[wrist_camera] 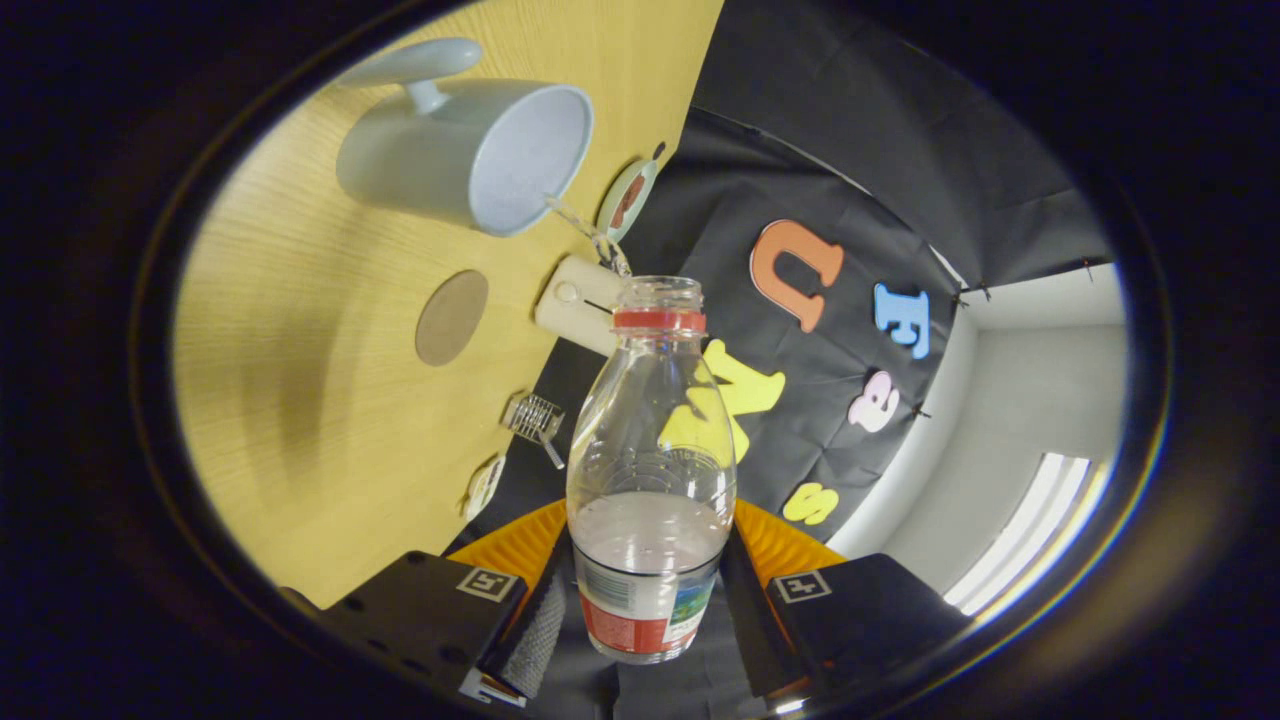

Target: Take the bottle from table, then pour the juice into the cup, finally place the bottle on the coaster

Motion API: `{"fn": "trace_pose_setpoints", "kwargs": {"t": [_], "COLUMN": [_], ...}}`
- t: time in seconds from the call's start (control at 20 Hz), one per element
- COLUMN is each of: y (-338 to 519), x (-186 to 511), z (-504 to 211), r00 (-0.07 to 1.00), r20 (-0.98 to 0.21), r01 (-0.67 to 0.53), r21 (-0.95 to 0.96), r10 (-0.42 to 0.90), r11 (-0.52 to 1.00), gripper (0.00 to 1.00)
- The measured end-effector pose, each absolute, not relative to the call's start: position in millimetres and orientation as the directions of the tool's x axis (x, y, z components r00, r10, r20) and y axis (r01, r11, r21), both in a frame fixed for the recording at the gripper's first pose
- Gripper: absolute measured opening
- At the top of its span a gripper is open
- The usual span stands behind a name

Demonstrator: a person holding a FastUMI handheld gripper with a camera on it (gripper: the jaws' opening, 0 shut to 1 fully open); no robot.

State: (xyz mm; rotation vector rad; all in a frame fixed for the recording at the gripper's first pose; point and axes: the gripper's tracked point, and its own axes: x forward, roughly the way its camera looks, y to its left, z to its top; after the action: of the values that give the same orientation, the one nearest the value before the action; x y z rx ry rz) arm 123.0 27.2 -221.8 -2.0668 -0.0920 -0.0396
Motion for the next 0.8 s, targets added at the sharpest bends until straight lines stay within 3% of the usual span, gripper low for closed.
{"fn": "trace_pose_setpoints", "kwargs": {"t": [0.8], "y": [53.1], "x": [123.8], "z": [-188.9], "r00": [0.983], "r20": [0.136], "r01": [0.18], "r21": [-0.803], "r10": [0.12], "r11": [-0.567], "gripper": [0.78]}}
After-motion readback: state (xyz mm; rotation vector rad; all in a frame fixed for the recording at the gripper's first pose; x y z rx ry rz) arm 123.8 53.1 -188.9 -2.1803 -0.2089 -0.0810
